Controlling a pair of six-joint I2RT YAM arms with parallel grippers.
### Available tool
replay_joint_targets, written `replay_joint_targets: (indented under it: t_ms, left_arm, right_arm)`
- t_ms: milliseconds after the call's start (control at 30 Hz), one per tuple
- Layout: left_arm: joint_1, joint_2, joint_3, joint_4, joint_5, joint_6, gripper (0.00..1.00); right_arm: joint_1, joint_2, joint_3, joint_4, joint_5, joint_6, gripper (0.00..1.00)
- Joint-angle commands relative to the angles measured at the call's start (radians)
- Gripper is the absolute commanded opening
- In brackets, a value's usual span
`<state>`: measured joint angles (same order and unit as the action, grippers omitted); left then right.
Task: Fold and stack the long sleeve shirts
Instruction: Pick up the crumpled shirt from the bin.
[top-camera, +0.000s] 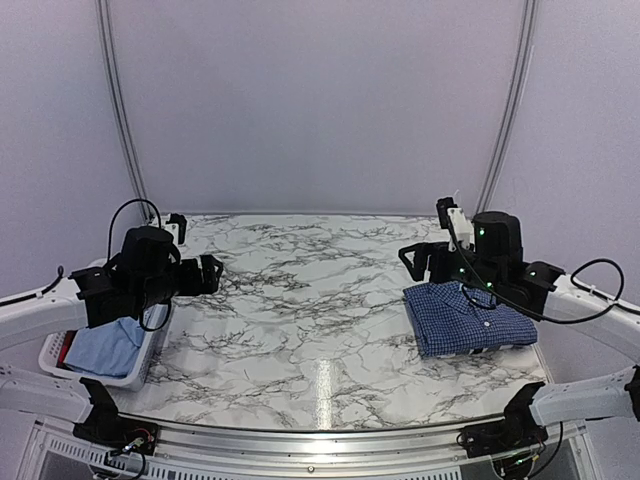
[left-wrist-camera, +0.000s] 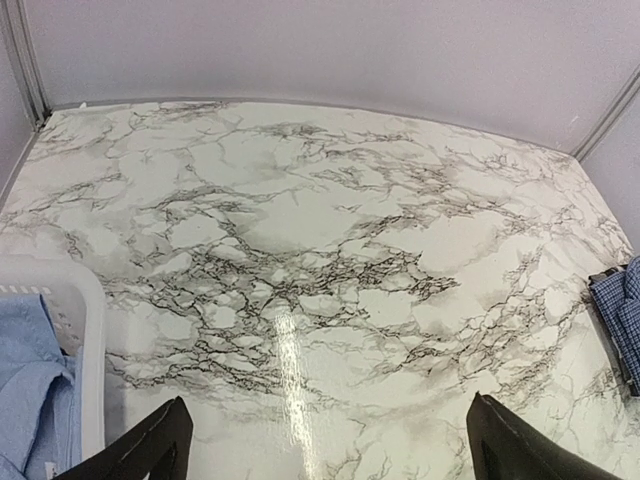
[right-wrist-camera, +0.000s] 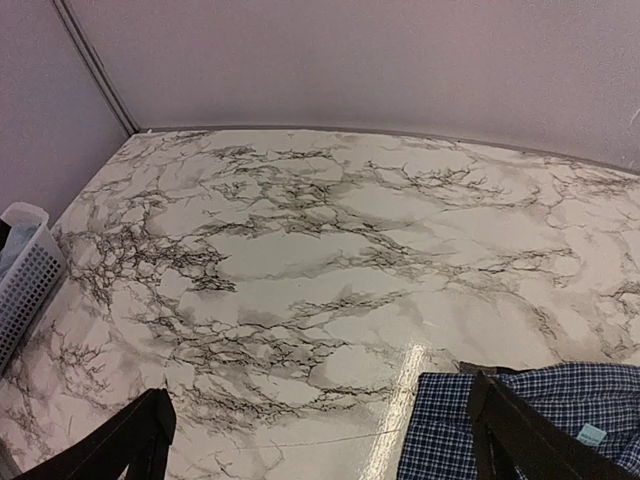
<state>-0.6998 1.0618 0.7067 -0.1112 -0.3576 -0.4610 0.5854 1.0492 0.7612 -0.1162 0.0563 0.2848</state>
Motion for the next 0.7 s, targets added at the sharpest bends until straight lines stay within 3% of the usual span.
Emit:
replay_joint_targets:
  t_ms: [0,400,667]
  left_arm:
    - [-0.003,0.000,0.031,0.052,-0.021,0.046,0.99]
    - [0.023,-0.143,0.003,-0.164,-0.210,-0.082,0.99]
    - [0.190,-0.225,-0.030,-0.516,-0.354,-0.394,0.95]
  right_arm:
    - [0.006,-0.015,0.046,0.012,0.031,0.016,0.99]
    - [0.006,-0.034,0.047,-0.020,0.025,-0.008,0.99]
    - [0.006,-0.012,0.059,-0.018,0.000,-0.014,0.99]
